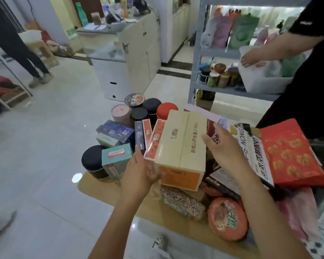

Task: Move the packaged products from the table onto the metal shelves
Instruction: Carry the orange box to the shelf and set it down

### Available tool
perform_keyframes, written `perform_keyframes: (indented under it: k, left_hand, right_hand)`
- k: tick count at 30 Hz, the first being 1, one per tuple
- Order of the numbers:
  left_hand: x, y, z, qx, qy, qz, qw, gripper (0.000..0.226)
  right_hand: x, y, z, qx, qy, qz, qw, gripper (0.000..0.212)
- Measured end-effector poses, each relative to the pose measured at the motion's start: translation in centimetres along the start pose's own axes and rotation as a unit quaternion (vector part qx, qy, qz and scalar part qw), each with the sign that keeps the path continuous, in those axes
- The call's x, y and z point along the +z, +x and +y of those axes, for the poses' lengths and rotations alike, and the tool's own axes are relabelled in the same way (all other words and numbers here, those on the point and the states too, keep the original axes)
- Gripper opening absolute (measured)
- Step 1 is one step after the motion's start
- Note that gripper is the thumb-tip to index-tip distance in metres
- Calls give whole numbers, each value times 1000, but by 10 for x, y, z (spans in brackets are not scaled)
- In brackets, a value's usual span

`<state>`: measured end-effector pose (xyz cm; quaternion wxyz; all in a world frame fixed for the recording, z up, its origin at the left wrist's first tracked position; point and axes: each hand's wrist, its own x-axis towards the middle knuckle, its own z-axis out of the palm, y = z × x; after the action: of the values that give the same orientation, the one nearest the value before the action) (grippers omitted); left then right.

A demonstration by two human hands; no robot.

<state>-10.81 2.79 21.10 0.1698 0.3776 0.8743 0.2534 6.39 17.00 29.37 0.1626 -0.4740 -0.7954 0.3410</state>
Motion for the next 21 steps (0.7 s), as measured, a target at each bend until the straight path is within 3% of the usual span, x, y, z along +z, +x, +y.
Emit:
perform_keyframes:
  k: [3,6,9,14,16,21]
  left_hand:
    - [-2,18,-8,44,-80,-33,995,100]
    - [-1,23,-16,91,-135,-67,984,87]
    - [1,26,-21,125,-177,-74,973,94]
    - [-3,34,-24,187,-85,-55,977,114]
    - [-6,38,-25,224,-37,-44,973,107]
    - [-7,53,-28,322,-45,26,945,86]
  right_hand:
    - [11,55,-1,82,120,30,989,57]
    - [24,95,5,135,105,26,985,59]
    - [29,114,1,142,72,15,987,55]
    - [24,131,-6,138,-48,-7,989,36]
    - [21,133,-7,132,-57,-3,990,42]
    - [12,131,-9,120,-39,27,992,43]
